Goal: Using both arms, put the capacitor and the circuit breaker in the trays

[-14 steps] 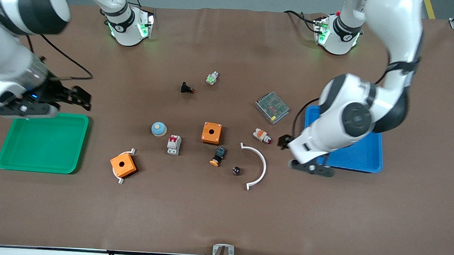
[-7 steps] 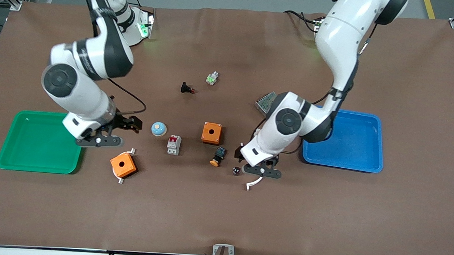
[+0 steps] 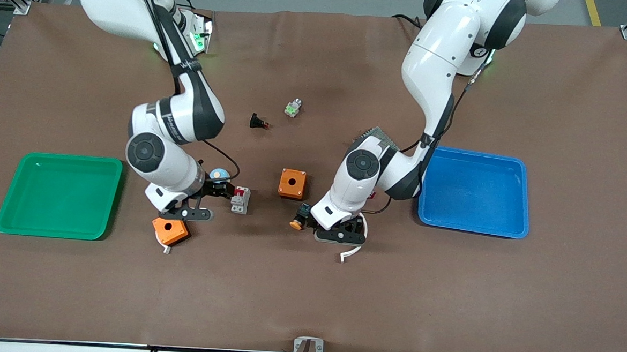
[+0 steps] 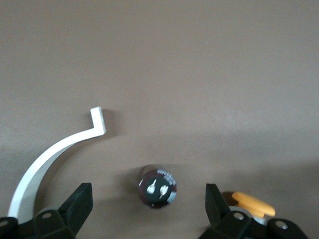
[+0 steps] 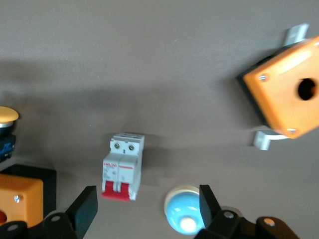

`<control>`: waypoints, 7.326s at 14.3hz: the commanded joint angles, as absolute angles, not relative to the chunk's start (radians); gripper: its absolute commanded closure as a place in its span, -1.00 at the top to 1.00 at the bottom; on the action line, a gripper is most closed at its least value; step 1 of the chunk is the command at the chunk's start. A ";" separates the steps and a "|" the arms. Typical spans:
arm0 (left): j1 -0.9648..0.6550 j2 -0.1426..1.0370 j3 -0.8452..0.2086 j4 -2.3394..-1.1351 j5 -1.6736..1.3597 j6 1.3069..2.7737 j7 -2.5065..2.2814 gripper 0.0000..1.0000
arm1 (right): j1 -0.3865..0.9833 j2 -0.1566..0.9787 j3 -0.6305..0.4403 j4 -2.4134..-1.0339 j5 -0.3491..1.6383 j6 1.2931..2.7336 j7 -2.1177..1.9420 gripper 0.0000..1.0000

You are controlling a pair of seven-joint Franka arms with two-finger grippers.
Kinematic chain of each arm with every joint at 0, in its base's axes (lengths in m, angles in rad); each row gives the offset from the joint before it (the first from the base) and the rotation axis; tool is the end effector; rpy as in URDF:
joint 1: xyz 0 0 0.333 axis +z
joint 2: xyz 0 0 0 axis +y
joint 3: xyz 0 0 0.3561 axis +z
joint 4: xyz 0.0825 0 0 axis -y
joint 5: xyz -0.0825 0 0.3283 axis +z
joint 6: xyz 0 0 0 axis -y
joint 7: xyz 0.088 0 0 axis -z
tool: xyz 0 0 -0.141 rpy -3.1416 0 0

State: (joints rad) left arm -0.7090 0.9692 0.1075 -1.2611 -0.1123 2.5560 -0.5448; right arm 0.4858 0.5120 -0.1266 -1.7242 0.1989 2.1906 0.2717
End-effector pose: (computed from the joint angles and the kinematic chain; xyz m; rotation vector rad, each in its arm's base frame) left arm 0.6265 -0.4632 0.2276 2.9355 -0.0508 0.4151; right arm 0.5891 0.2449 0.3228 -3.0594 0.0254 0.1031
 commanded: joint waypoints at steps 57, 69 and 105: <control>-0.316 0.466 0.135 -2.011 -0.051 2.367 -0.176 -0.79 | -0.034 0.560 -0.302 -1.714 0.188 2.076 -0.874 1.00; -0.322 0.375 0.135 -1.867 -0.058 2.266 -0.181 1.00 | 0.097 0.266 -0.302 -1.485 0.184 1.490 -0.186 1.00; -0.152 0.035 0.008 -1.509 0.043 1.684 -0.020 1.00 | 0.046 -0.121 -0.091 -1.697 -0.006 1.575 -0.020 1.00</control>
State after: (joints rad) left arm -0.1552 0.0180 0.0117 -1.5490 0.0364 1.7102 -0.0228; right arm 0.0586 -0.0590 -0.1057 -1.6216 0.0332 1.5522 -0.0195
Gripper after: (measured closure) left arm 0.000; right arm 0.000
